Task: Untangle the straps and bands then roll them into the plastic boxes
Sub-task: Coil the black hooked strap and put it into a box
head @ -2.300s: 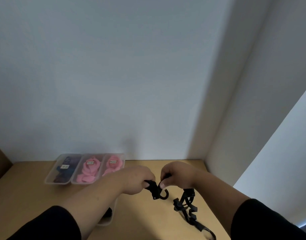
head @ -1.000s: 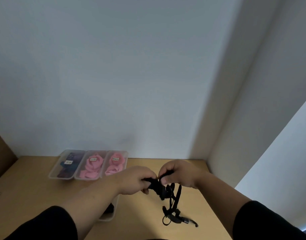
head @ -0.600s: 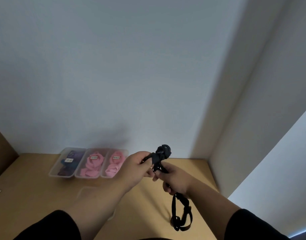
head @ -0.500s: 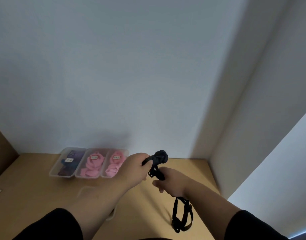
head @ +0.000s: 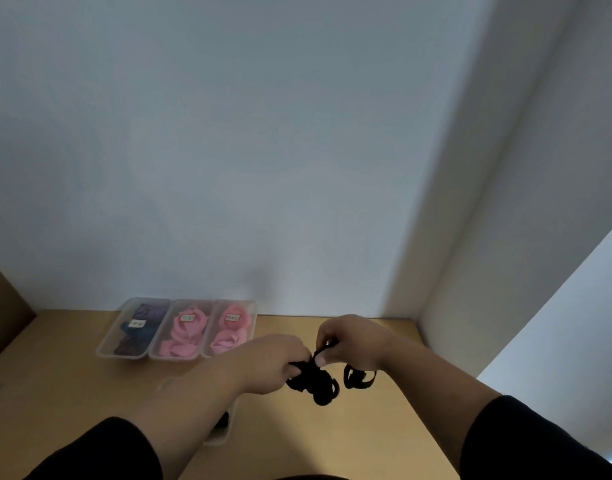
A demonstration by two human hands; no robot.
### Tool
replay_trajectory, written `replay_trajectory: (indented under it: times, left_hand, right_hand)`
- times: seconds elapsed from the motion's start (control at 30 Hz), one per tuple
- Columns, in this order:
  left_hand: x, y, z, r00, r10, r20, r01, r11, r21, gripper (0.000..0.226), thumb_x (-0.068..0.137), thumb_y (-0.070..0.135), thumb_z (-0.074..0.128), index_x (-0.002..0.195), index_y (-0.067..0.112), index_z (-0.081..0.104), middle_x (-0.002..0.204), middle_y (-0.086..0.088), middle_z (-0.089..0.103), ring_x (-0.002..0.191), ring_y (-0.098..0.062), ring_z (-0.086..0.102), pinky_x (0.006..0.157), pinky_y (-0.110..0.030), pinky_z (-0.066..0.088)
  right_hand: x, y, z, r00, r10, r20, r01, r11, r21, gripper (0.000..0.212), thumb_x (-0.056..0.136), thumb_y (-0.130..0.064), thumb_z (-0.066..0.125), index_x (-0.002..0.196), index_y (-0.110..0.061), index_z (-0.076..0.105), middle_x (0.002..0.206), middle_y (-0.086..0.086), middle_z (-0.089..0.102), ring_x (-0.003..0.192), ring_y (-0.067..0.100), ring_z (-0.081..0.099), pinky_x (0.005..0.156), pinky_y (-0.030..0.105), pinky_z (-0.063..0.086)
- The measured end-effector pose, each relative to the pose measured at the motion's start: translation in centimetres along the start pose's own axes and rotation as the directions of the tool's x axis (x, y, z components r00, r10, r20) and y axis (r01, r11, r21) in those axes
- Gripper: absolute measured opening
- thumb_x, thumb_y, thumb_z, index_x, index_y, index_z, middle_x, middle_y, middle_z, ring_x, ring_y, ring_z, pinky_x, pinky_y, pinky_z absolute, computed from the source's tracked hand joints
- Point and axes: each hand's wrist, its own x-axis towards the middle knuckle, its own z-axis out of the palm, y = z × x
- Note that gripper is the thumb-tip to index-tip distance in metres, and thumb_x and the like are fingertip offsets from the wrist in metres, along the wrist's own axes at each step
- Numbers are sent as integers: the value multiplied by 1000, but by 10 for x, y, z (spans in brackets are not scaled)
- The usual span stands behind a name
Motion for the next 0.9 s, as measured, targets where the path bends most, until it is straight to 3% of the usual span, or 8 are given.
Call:
replay_trajectory:
  times: [0.1,0.2,0.37,0.43,0.53,0.63,0.73,0.9]
  left_hand:
    - [-7,-3,-5,997,24,-76,-44,962,-270,20,97,10,54,107,20,67,97,13,58,89,3,57,86,-21,48]
    - [-13,0,-5,984,9,-176,-120,769,-628,26,97,0,55,98,23,67,89,9,68,85,-5,67,80,-23,54]
    - [-8,5,-4,911,-233,-341,-150,583,-798,25,101,0,48,105,16,67,81,1,72,73,-20,68,77,-36,58]
    - [-3,4,-3,858,-362,-365,-81,606,-792,21,102,7,48,102,16,66,71,-2,69,68,-21,70,78,-39,59]
    - [-1,-9,-7,799,-453,-396,111,757,-643,17,100,16,48,88,15,60,71,-4,67,62,-18,71,72,-41,58]
    - [-2,-24,-7,803,-430,-413,257,875,-411,20,97,22,49,80,14,54,77,-4,61,64,-23,67,69,-47,56]
    - [-1,-29,-4,801,-426,-421,328,900,-285,20,97,26,49,81,15,52,78,1,55,72,-22,58,68,-38,50]
    - [-5,-35,-14,829,-362,-427,376,925,-55,16,98,26,46,84,19,45,82,4,47,78,-19,49,70,-33,40]
  right_hand:
    - [-2,7,-1,998,-53,-25,58,933,356,7,90,-24,74,84,-26,71,78,-11,66,68,2,57,63,23,47]
    - [0,8,3,990,-84,-118,138,793,593,10,93,-19,67,87,-13,73,76,3,66,68,15,56,65,30,45]
    - [4,-7,23,984,90,-151,20,795,606,24,97,-9,42,83,-9,61,56,-6,57,48,12,45,51,25,34]
    - [4,-14,37,987,116,-113,-23,791,611,25,103,-23,42,86,-16,58,57,-8,58,46,11,45,50,25,36]
    - [12,-15,49,986,122,-115,-52,875,481,10,100,-36,49,104,-36,58,71,-7,59,55,9,48,53,22,40]
    - [17,-17,47,990,62,-129,-45,991,129,18,96,-36,52,102,-20,56,76,-5,55,62,11,46,60,28,38]
    - [19,-29,47,999,9,-50,-15,993,-118,21,95,-32,56,97,-16,43,78,-4,48,69,16,45,56,27,32]
    - [23,-38,36,991,83,-108,-98,985,-144,18,91,-21,57,107,-13,54,94,4,60,79,22,55,60,31,38]
